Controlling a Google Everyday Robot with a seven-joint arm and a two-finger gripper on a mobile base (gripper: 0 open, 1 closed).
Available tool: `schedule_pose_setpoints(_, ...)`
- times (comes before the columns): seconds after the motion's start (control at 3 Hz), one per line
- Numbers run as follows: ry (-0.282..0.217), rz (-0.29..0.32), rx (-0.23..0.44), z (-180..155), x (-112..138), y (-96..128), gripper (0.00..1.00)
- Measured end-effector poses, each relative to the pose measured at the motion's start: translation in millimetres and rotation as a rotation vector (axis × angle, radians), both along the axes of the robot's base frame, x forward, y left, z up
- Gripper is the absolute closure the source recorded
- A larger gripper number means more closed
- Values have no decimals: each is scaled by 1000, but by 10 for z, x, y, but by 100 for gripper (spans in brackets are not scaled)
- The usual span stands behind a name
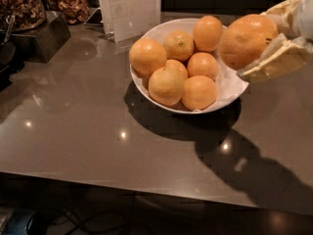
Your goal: Pick orange from white bowl
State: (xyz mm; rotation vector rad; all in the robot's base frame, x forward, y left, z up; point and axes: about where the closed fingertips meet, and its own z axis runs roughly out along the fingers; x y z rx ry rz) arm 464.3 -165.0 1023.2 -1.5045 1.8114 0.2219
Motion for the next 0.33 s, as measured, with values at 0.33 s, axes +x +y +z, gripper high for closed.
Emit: schedule_pose_setpoints(0.33,-2,-6,4,12,-26,-28,100)
